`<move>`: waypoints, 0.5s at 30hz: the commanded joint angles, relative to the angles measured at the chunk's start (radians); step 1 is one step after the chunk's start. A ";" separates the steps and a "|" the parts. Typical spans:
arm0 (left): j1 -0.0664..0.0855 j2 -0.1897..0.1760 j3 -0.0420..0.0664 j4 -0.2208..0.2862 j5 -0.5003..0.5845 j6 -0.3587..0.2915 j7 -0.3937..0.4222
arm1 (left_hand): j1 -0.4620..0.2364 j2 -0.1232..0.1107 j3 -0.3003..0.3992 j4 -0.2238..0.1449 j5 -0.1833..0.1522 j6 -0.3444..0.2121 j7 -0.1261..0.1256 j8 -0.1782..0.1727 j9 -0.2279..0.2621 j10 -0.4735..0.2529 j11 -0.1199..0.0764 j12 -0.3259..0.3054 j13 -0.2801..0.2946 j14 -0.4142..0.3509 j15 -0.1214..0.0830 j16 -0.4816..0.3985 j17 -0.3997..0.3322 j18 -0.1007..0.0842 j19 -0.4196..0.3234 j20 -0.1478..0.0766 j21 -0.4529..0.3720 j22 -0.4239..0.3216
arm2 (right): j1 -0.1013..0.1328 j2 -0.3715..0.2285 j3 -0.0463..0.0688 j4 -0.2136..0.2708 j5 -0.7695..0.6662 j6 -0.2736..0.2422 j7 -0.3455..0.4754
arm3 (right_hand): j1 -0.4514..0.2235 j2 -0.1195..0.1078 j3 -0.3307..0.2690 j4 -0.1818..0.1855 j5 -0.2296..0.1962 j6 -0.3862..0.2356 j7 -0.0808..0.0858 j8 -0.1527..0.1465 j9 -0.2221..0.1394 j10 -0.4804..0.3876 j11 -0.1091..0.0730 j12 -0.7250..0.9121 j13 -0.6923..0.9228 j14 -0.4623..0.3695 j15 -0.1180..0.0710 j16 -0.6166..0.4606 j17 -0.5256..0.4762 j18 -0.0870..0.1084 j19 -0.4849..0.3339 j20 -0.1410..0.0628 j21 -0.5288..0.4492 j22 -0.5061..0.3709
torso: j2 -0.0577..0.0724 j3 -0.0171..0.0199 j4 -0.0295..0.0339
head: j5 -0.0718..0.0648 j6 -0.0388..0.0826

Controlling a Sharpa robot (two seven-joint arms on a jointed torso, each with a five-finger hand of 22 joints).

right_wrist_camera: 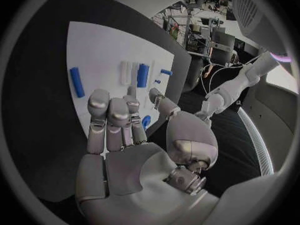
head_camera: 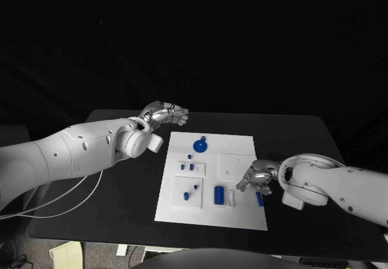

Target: Assemble the parts on the task board

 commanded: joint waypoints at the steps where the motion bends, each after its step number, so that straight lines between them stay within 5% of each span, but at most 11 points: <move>1: 0.001 0.000 0.000 0.003 0.005 0.013 0.007 | -0.002 -0.003 0.002 0.005 -0.003 -0.007 -0.003 0.003 -0.002 -0.003 0.002 -0.003 -0.001 0.005 0.003 -0.005 0.001 0.017 0.005 0.002 -0.004 0.002 | 0.007 -0.015 0.002 -0.010 -0.063 -0.009 0.023 | 0.018 -0.005 -0.011 -0.001 0.000 0.006 -0.006 0.006 0.010 0.005 0.004 -0.002 0.002 0.002 -0.001 -0.002 0.000 0.054 0.003 -0.007 -0.003 0.007 | 0.001 0.0014 0.0012 | -0.008 0.004; 15: 0.001 0.001 0.000 0.005 0.005 0.014 0.009 | -0.002 -0.004 0.002 0.005 -0.003 -0.007 -0.003 0.004 -0.002 -0.002 0.001 -0.003 -0.001 0.005 0.003 -0.006 0.002 0.017 0.005 0.002 -0.005 0.002 | 0.000 -0.024 -0.001 -0.056 -0.285 0.006 -0.039 | 0.053 -0.042 -0.021 0.003 -0.001 0.011 -0.011 0.017 0.033 0.009 0.000 -0.002 0.000 0.003 -0.005 -0.002 0.000 0.054 0.005 -0.006 -0.004 0.007 | 0.002 0.0008 0.0017 | -0.028 0.011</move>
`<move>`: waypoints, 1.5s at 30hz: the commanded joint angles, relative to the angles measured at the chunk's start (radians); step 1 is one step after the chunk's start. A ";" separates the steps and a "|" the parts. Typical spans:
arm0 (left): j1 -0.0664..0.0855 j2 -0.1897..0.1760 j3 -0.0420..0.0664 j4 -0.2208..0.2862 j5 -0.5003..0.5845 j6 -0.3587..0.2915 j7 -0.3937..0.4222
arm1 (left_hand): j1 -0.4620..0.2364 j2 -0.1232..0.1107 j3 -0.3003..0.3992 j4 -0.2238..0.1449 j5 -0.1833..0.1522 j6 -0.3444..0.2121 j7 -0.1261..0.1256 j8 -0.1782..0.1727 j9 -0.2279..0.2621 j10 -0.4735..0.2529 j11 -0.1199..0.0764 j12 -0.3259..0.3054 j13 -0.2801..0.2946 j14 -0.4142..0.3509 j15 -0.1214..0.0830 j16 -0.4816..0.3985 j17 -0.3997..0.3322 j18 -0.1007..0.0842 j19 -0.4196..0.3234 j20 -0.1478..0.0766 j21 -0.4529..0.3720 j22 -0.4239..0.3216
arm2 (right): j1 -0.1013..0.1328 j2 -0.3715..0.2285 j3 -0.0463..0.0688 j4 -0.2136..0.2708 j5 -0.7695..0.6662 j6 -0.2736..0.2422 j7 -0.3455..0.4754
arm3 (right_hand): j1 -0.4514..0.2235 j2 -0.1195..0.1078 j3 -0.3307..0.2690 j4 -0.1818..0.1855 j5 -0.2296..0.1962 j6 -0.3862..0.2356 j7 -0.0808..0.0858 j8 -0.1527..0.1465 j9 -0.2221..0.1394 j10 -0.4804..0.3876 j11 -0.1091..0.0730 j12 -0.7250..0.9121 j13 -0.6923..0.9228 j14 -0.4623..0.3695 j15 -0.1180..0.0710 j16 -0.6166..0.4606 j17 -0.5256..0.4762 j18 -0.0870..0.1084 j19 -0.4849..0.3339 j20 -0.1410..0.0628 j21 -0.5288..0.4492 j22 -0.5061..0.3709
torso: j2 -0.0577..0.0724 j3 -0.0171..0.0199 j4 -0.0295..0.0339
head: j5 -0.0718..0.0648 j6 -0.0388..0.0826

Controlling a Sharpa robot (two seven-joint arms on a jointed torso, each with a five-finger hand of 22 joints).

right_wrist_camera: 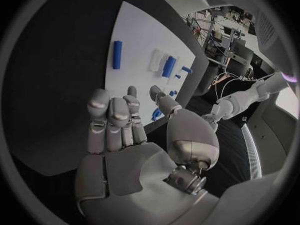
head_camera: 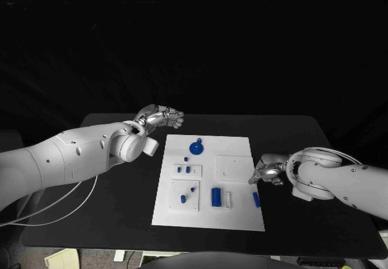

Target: Assemble the parts on the task board

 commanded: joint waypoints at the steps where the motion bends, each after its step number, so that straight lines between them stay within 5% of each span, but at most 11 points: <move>1: 0.001 0.001 0.001 0.003 0.005 0.014 0.010 | -0.002 -0.004 0.002 0.005 -0.003 -0.007 -0.003 0.004 -0.001 -0.002 0.001 -0.003 -0.001 0.005 0.003 -0.006 0.001 0.017 0.005 0.002 -0.005 0.002 | -0.010 -0.002 -0.002 -0.003 -0.078 0.014 -0.052 | 0.007 -0.002 -0.006 0.002 -0.001 0.003 -0.002 0.006 0.002 0.009 0.000 -0.002 -0.001 0.002 -0.006 -0.002 0.000 0.054 0.001 -0.002 -0.004 0.007 | 0.000 -0.0002 0.0012 | -0.003 -0.002; 10: 0.001 -0.002 0.001 0.004 0.005 0.013 0.010 | -0.002 -0.004 0.001 0.005 -0.003 -0.006 -0.004 0.004 -0.001 -0.002 0.001 -0.003 -0.002 0.005 0.003 -0.006 0.002 0.017 0.005 0.002 -0.005 0.002 | -0.066 0.001 -0.005 -0.001 -0.122 0.008 -0.106 | -0.005 -0.035 -0.013 0.012 -0.002 -0.010 0.001 -0.001 0.005 0.007 0.003 -0.006 -0.004 0.001 -0.003 -0.004 -0.002 0.054 -0.002 0.003 -0.007 0.007 | 0.000 -0.0010 0.0027 | -0.003 -0.012; 26: 0.001 -0.004 0.001 0.003 0.005 0.015 0.009 | -0.002 -0.005 0.001 0.006 -0.004 -0.007 -0.004 0.004 -0.001 -0.002 0.001 -0.003 -0.002 0.005 0.003 -0.007 0.002 0.017 0.005 0.003 -0.006 0.003 | -0.111 0.012 -0.007 -0.012 -0.166 0.018 -0.127 | -0.025 -0.032 -0.017 0.030 -0.002 -0.014 0.004 -0.007 0.004 0.008 0.006 -0.008 -0.006 0.001 0.000 -0.005 -0.003 0.054 -0.003 0.007 -0.008 0.007 | 0.001 -0.0005 0.0034 | -0.006 -0.022; 32: 0.001 -0.004 0.000 0.002 0.005 0.015 0.009 | -0.002 -0.005 0.001 0.006 -0.004 -0.007 -0.004 0.005 -0.001 -0.002 0.001 -0.003 -0.002 0.005 0.003 -0.007 0.003 0.017 0.005 0.003 -0.006 0.003 | -0.122 0.024 -0.007 -0.018 -0.171 -0.010 -0.129 | -0.023 -0.016 -0.014 0.029 -0.001 -0.012 0.003 -0.008 0.004 0.009 0.005 -0.008 -0.006 0.001 0.000 -0.005 -0.003 0.054 -0.003 0.007 -0.008 0.007 | 0.001 -0.0004 0.0030 | -0.004 -0.024; 37: 0.001 -0.003 0.000 0.003 0.005 0.015 0.008 | -0.003 -0.004 0.001 0.007 -0.004 -0.007 -0.004 0.005 -0.001 -0.002 0.001 -0.003 -0.002 0.005 0.003 -0.007 0.003 0.017 0.005 0.003 -0.006 0.003 | -0.125 0.035 -0.007 -0.024 -0.192 -0.020 -0.146 | 0.013 0.028 0.014 0.009 -0.001 -0.007 0.001 -0.008 0.005 0.010 0.004 -0.007 -0.006 0.001 -0.002 -0.005 -0.003 0.054 -0.004 0.006 -0.008 0.009 | 0.000 -0.0016 0.0032 | -0.005 -0.025; 45: 0.001 -0.004 0.000 0.003 0.005 0.015 0.007 | -0.003 -0.004 0.000 0.007 -0.004 -0.007 -0.004 0.005 -0.001 -0.002 0.001 -0.003 -0.002 0.005 0.003 -0.007 0.003 0.017 0.006 0.003 -0.007 0.004 | -0.125 0.043 -0.007 -0.039 -0.200 -0.017 -0.149 | 0.048 0.050 0.050 0.001 -0.001 -0.003 0.001 -0.009 0.005 0.011 0.003 -0.007 -0.007 0.002 -0.002 -0.005 -0.003 0.054 -0.004 0.007 -0.007 0.010 | 0.000 -0.0021 0.0038 | -0.005 -0.026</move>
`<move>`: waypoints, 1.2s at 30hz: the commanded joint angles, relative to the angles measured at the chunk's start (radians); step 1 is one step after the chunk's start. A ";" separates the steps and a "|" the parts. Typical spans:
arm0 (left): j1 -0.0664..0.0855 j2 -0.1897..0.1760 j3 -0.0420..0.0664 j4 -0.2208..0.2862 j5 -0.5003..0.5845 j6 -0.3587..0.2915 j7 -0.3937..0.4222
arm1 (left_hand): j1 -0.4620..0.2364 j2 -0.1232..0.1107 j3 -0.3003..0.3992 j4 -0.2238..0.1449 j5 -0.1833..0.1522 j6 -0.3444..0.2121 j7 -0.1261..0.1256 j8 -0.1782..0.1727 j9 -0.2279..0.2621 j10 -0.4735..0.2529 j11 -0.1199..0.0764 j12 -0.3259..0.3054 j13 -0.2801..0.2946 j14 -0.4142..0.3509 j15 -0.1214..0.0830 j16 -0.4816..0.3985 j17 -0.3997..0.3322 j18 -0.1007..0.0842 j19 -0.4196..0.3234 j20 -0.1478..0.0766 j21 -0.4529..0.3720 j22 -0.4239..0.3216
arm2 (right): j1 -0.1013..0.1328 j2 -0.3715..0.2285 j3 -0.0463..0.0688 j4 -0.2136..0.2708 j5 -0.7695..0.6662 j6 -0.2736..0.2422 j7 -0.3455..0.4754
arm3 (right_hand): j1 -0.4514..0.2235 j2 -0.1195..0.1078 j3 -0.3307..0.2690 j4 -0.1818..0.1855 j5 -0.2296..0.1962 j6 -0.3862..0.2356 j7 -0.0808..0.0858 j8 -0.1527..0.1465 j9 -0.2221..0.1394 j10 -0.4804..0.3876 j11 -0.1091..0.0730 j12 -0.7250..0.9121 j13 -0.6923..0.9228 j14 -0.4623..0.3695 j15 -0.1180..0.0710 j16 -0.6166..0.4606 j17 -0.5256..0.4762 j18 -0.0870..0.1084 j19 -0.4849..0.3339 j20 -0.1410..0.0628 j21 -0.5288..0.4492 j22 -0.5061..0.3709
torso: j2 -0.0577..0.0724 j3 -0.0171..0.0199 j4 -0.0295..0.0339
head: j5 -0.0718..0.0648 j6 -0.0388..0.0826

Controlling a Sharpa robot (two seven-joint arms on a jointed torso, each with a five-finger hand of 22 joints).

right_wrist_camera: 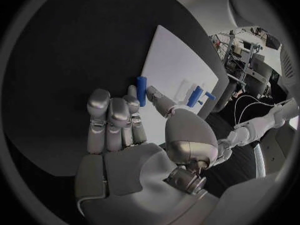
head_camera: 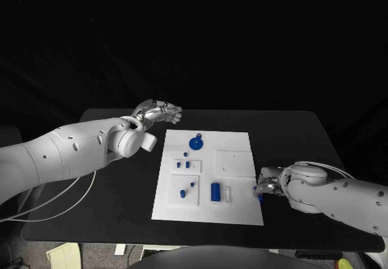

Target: Assemble the parts on the task board

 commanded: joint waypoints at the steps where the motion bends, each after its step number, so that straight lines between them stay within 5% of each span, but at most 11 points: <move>1: 0.001 0.001 0.001 0.002 0.005 0.014 0.007 | -0.003 -0.004 0.000 0.007 -0.004 -0.007 -0.004 0.005 -0.002 -0.002 0.001 -0.003 -0.002 0.005 0.003 -0.004 0.002 0.017 0.006 0.003 -0.007 0.002 | -0.004 0.005 -0.002 -0.008 -0.025 -0.002 -0.005 | 0.011 0.008 0.016 0.001 -0.001 0.006 -0.003 -0.004 -0.004 0.008 0.000 -0.001 -0.002 -0.003 -0.006 -0.005 -0.001 0.054 -0.006 0.006 -0.003 0.010 | 0.000 -0.0010 0.0009 | -0.001 0.000; 7: 0.001 0.000 0.001 0.003 0.005 0.014 0.007 | -0.003 -0.004 0.000 0.008 -0.003 -0.007 -0.003 0.005 -0.002 -0.002 0.001 -0.003 -0.002 0.005 0.003 -0.004 0.002 0.017 0.006 0.003 -0.007 0.002 | -0.004 0.005 -0.002 -0.011 0.007 -0.013 -0.007 | 0.018 0.041 0.067 0.019 -0.001 0.014 -0.003 -0.004 -0.004 0.010 0.000 -0.002 -0.004 -0.003 -0.005 -0.005 -0.002 0.054 -0.007 0.012 -0.003 0.010 | 0.000 -0.0009 0.0000 | 0.001 -0.001; 14: 0.001 0.000 0.000 0.003 0.005 0.014 0.006 | -0.003 -0.004 0.000 0.008 -0.003 -0.007 -0.003 0.005 -0.002 -0.003 0.001 -0.003 -0.002 0.005 0.003 -0.004 0.002 0.017 0.006 0.002 -0.007 0.002 | -0.004 -0.005 -0.002 0.003 0.077 -0.025 -0.005 | 0.011 0.046 0.093 0.017 -0.001 0.022 -0.004 -0.004 -0.005 0.013 -0.001 -0.001 -0.004 -0.002 -0.005 -0.004 -0.003 0.054 -0.006 0.017 0.000 0.012 | -0.001 0.0001 -0.0004 | 0.002 -0.001; 21: 0.001 -0.002 0.000 0.003 0.005 0.013 0.006 | -0.003 -0.004 0.000 0.008 -0.003 -0.007 -0.003 0.005 -0.002 -0.003 0.001 -0.003 -0.002 0.005 0.003 -0.004 0.003 0.017 0.006 0.002 -0.008 0.002 | 0.009 -0.046 -0.001 0.052 0.137 -0.047 -0.004 | -0.010 0.038 0.093 0.020 -0.001 0.028 -0.005 -0.003 -0.006 0.016 -0.001 -0.001 -0.005 -0.001 -0.005 -0.003 -0.003 0.054 -0.004 0.021 0.002 0.013 | -0.001 -0.0001 -0.0017 | 0.005 0.000; 28: 0.001 -0.001 0.000 0.003 0.005 0.014 0.006 | -0.003 -0.004 0.000 0.009 -0.003 -0.007 -0.003 0.005 -0.002 -0.003 0.001 -0.003 -0.002 0.005 0.003 -0.005 0.003 0.017 0.006 0.002 -0.008 0.003 | 0.028 -0.052 0.002 0.102 0.239 -0.069 0.010 | -0.052 0.004 0.071 0.024 0.002 0.033 -0.005 -0.006 -0.010 0.019 -0.002 -0.002 -0.006 0.001 -0.005 -0.002 -0.004 0.054 -0.001 0.024 0.005 0.013 | 0.000 0.0000 -0.0008 | 0.003 0.000; 36: 0.001 -0.002 0.000 0.003 0.005 0.015 0.004 | -0.003 -0.002 0.001 0.009 -0.003 -0.007 -0.003 0.005 -0.002 -0.003 0.002 -0.003 -0.002 0.005 0.003 -0.005 0.003 0.017 0.006 0.003 -0.008 0.003 | 0.028 -0.026 0.003 0.119 0.324 -0.124 0.029 | -0.060 0.006 0.065 0.026 0.004 0.037 -0.006 -0.007 -0.012 0.020 -0.003 -0.001 -0.006 0.002 -0.006 -0.001 -0.004 0.054 0.000 0.023 0.005 0.013 | 0.000 0.0008 0.0001 | 0.001 0.000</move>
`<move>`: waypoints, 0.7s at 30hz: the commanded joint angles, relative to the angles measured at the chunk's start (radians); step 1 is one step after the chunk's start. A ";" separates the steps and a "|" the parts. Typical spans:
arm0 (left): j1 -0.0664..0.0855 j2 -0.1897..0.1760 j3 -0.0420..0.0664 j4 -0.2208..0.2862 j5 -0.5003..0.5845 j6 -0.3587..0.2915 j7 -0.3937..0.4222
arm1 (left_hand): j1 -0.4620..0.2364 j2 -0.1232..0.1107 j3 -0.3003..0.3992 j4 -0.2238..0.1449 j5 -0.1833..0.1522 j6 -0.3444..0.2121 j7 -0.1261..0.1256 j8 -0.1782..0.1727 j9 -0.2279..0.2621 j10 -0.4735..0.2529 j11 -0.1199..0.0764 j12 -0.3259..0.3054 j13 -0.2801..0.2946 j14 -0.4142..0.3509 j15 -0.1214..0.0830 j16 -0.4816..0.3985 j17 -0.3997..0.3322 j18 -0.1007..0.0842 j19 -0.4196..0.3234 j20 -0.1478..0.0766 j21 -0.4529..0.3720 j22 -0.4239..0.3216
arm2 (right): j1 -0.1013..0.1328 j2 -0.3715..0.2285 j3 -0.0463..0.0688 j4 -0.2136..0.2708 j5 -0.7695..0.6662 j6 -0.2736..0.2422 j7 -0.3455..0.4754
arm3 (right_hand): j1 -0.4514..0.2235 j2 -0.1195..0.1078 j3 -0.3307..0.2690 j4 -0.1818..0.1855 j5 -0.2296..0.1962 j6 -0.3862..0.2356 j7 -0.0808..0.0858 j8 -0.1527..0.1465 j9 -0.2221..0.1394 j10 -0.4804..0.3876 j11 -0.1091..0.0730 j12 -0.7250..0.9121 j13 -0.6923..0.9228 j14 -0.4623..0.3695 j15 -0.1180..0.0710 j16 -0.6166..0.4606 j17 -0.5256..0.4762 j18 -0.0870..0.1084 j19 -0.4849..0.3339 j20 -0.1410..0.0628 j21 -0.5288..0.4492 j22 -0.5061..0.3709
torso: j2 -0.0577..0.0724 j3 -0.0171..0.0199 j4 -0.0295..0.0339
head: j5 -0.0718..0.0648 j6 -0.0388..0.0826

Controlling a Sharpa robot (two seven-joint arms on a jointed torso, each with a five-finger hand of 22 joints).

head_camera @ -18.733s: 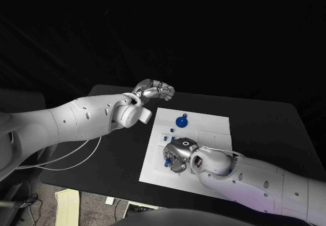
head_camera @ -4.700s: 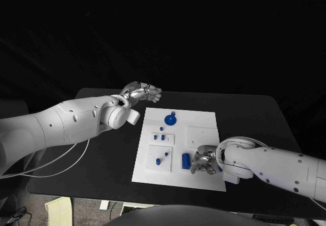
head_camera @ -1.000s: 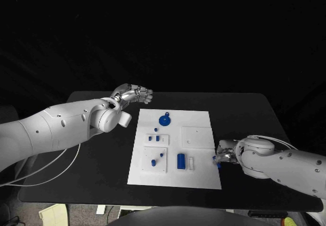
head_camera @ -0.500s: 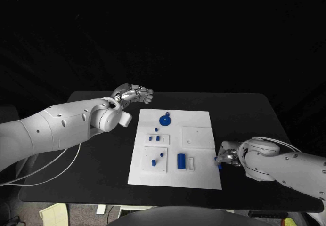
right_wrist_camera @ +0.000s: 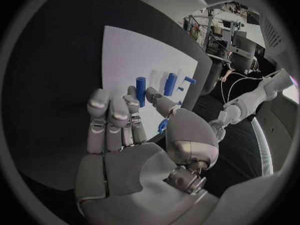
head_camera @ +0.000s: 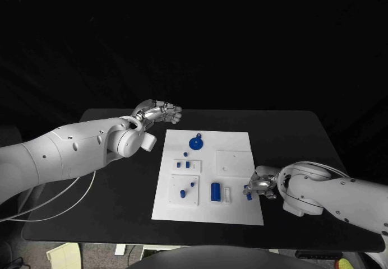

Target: Assemble the parts on the task board

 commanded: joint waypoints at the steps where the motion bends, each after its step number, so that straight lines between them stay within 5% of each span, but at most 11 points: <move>1: 0.001 0.001 0.001 0.003 0.005 0.014 0.006 | -0.003 -0.002 0.000 0.006 -0.003 -0.007 -0.003 0.005 -0.002 -0.003 0.002 -0.003 -0.002 0.005 0.003 -0.005 0.002 0.017 0.006 0.003 -0.004 0.002 | -0.001 0.009 0.000 -0.003 0.098 -0.051 0.024 | -0.008 -0.001 -0.007 0.000 0.005 0.010 0.002 -0.006 -0.001 0.009 0.001 0.000 -0.001 0.000 -0.007 -0.001 -0.001 0.044 0.004 0.004 0.005 0.013 | 0.000 -0.0004 0.0005 | 0.000 0.000; 21: 0.001 0.007 0.001 0.002 0.005 0.014 0.006 | -0.003 -0.002 0.000 0.007 -0.003 -0.008 -0.003 0.005 -0.002 -0.003 0.002 -0.003 -0.002 0.005 0.003 -0.006 0.003 0.016 0.005 0.003 -0.006 0.003 | -0.019 0.115 -0.001 -0.090 0.169 -0.018 0.019 | -0.025 0.005 -0.016 0.002 0.006 0.011 0.001 -0.010 -0.005 0.008 0.000 -0.001 -0.002 -0.001 -0.009 -0.001 -0.001 0.044 0.003 0.002 0.004 0.012 | 0.001 -0.0001 -0.0001 | 0.004 -0.004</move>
